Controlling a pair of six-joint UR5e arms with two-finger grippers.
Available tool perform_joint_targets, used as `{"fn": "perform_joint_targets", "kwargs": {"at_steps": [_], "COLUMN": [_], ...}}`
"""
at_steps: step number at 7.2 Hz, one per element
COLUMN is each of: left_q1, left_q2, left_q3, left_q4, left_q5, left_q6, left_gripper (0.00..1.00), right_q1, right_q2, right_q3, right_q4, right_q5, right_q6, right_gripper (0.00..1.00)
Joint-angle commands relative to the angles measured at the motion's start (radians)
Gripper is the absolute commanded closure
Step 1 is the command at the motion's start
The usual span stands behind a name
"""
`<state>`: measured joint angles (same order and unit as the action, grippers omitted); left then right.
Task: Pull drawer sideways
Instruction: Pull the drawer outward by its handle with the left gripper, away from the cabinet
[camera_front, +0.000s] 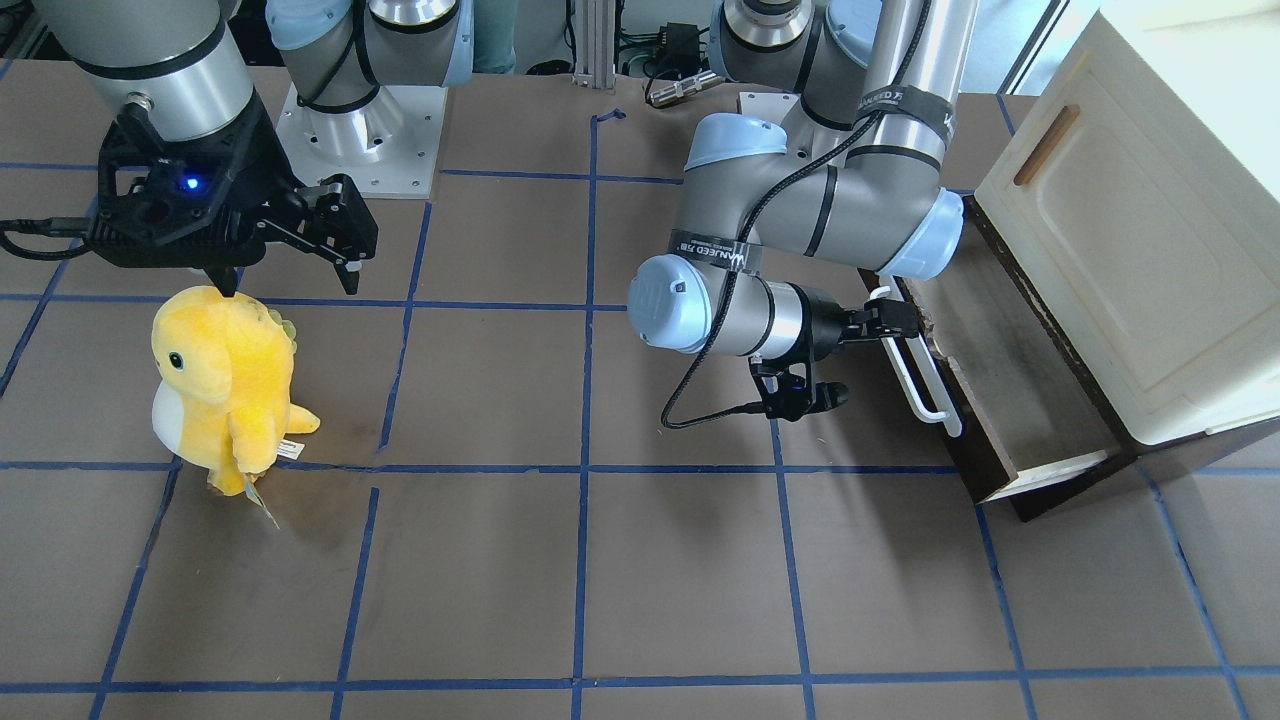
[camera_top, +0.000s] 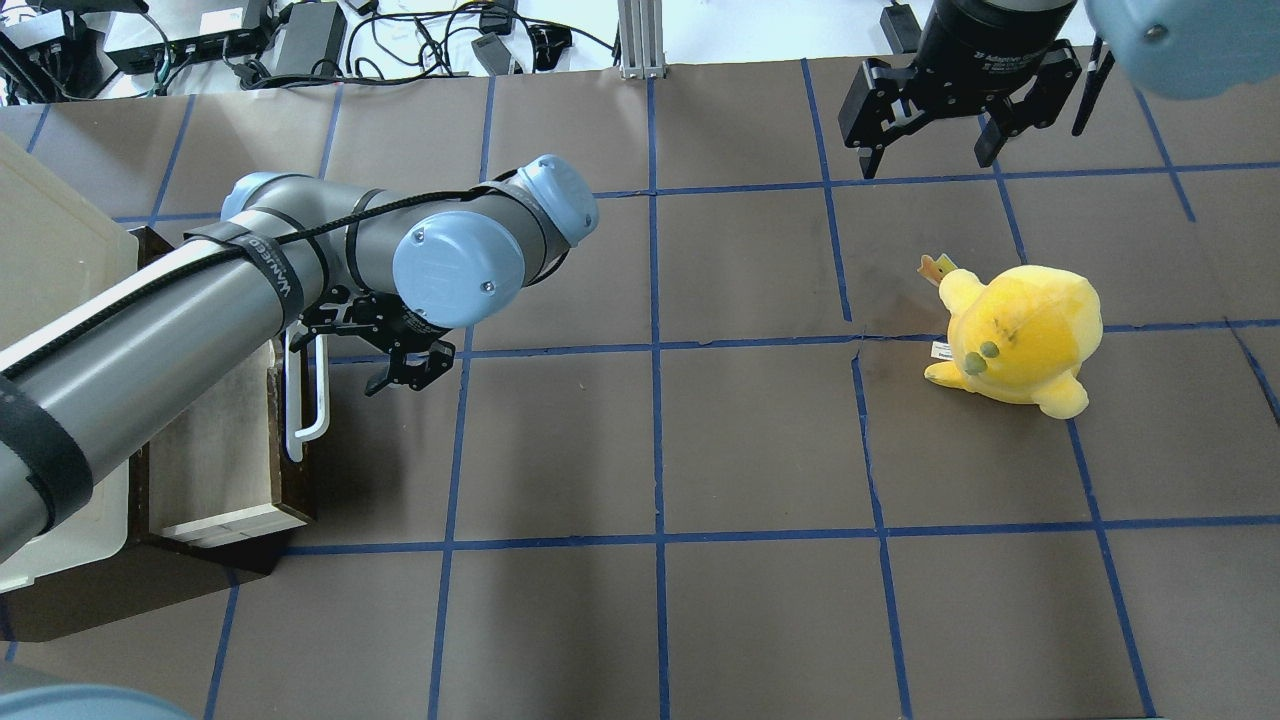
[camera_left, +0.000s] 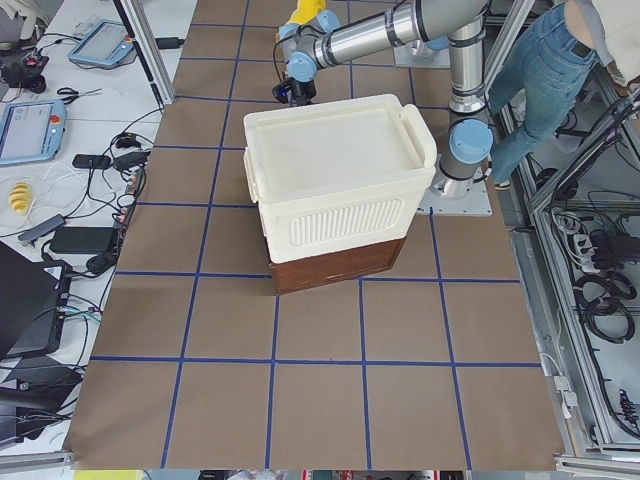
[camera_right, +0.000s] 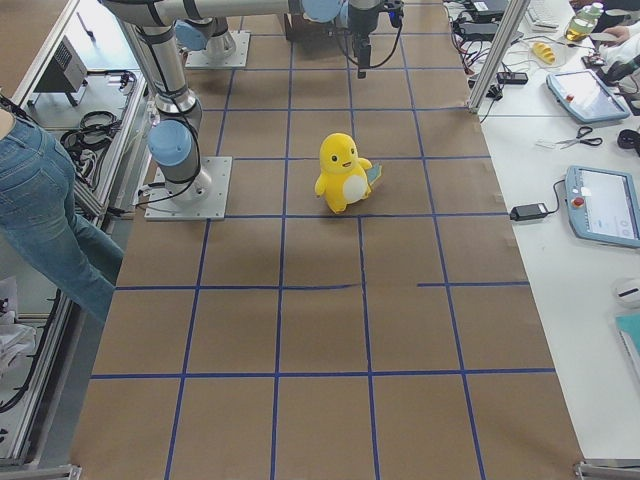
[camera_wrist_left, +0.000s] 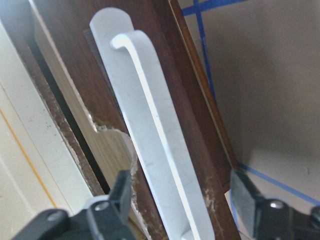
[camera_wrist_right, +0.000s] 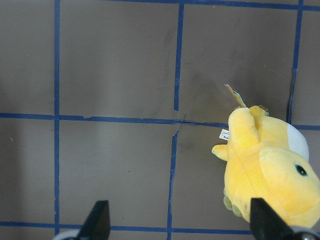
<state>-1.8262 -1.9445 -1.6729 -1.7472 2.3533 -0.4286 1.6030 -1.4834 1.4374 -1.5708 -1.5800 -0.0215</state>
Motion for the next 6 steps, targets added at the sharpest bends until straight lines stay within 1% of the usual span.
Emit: {"fn": "perform_joint_targets", "kwargs": {"at_steps": [1, 3, 4, 5, 6], "left_q1": [0.028, 0.071, 0.071, 0.071, 0.071], "left_q2": [0.059, 0.158, 0.230, 0.296, 0.355], "left_q3": [0.115, 0.157, 0.159, 0.147, 0.127], "left_q4": [0.000, 0.000, 0.000, 0.000, -0.003], "left_q5": [-0.217, -0.404, -0.490, -0.602, -0.646], "left_q6": [0.147, 0.256, 0.263, 0.274, 0.272], "left_gripper": [0.00, 0.00, 0.00, 0.00, 0.00], "right_q1": [0.000, 0.000, 0.000, 0.000, 0.000], "right_q2": [0.000, 0.000, 0.000, 0.000, 0.000], "right_q3": [0.000, 0.000, 0.000, 0.000, 0.000], "right_q4": [0.000, 0.000, 0.000, 0.000, 0.000], "right_q5": [0.000, 0.000, 0.000, 0.000, 0.000], "right_q6": [0.000, 0.000, 0.000, -0.001, 0.000], "right_gripper": [0.00, 0.00, 0.00, 0.00, 0.00]}}
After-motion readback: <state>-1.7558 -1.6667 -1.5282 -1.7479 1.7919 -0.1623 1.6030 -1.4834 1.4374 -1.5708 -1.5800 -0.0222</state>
